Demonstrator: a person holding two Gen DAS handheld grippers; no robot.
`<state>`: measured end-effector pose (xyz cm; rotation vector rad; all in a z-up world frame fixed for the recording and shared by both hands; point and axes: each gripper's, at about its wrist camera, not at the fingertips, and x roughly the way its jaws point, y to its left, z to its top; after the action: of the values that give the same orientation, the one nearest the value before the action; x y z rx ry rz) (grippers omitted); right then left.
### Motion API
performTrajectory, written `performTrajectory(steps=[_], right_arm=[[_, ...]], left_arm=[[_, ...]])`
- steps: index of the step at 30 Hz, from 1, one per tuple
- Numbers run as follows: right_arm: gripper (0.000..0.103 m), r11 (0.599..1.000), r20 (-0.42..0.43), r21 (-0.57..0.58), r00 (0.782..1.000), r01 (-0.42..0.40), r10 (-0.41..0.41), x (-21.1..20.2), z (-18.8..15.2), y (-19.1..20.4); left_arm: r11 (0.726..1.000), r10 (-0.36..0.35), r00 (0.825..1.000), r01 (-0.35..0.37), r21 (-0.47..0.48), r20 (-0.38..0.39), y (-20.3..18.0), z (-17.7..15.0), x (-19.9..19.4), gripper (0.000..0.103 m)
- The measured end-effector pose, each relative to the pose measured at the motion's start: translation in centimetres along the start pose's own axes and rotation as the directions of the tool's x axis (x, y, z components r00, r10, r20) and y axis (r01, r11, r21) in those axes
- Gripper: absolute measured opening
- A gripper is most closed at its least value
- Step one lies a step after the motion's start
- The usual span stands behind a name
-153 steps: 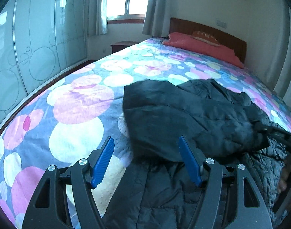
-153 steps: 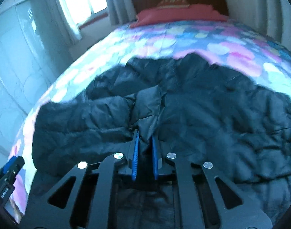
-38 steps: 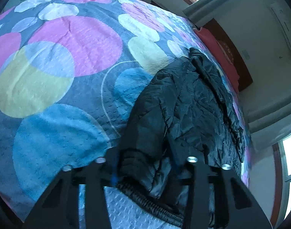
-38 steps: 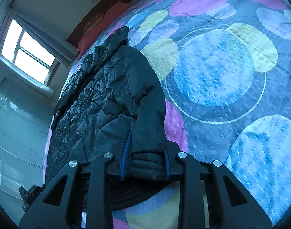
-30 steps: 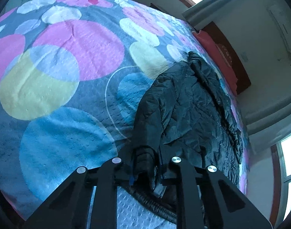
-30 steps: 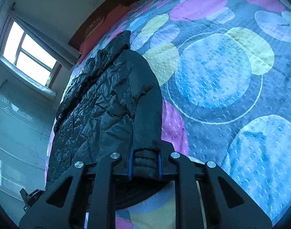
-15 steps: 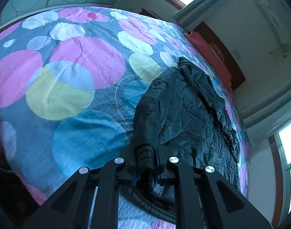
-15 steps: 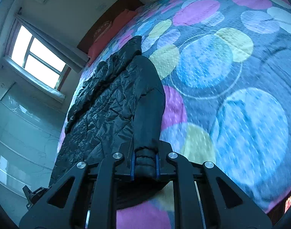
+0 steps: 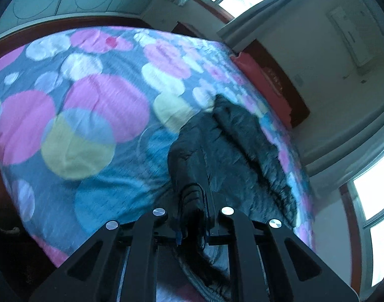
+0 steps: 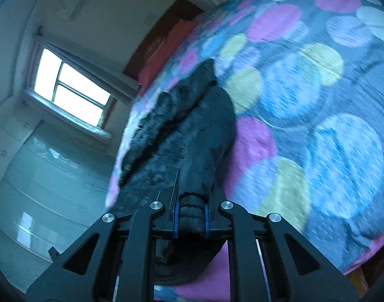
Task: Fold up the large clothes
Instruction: 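Lift the hem with both grippers and fold it toward the collar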
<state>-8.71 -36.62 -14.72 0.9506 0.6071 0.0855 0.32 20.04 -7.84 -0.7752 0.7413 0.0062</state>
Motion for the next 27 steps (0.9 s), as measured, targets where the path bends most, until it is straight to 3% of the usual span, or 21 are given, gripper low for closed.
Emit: performTrajectory(steps=[3, 7, 16, 21, 23, 27], right_arm=[[0.013, 0.996, 0.015, -0.007, 0.996, -0.088, 0.088, 0.7, 2.4, 2.2], [0.013, 0.991, 0.045, -0.048, 0.991, -0.125, 0.127, 2.1, 5.5, 4.6], [0.013, 0.988, 0.097, -0.064, 0.985, -0.137, 0.143, 7.4, 11.7, 7.6], [0.013, 0.997, 0.108, -0.026, 0.991, -0.077, 0.079, 14.0, 16.8, 7.2], [0.012, 0.998, 0.104, -0.025, 0.992, -0.062, 0.065, 14.9, 17.3, 7.1], [0.013, 0.999, 0.066, 0.007, 0.997, 0.043, -0.044, 21.1, 19.7, 4.7]], left_arm=[[0.999, -0.041, 0.999, 0.041, -0.017, 0.005, -1.1, 1.6, 0.5, 0.011], [0.997, -0.081, 0.996, 0.081, 0.004, 0.041, -3.6, 4.1, 1.7, 0.011], [0.992, -0.120, 0.991, 0.118, 0.034, 0.066, -8.9, 9.9, 8.2, 0.011], [0.995, -0.086, 0.995, 0.083, 0.046, 0.058, -11.5, 13.1, 13.9, 0.011], [0.997, -0.056, 0.997, 0.053, 0.051, 0.052, -12.3, 14.2, 16.8, 0.011], [0.998, 0.009, 1.000, -0.011, 0.055, 0.028, -12.5, 15.6, 22.1, 0.011]])
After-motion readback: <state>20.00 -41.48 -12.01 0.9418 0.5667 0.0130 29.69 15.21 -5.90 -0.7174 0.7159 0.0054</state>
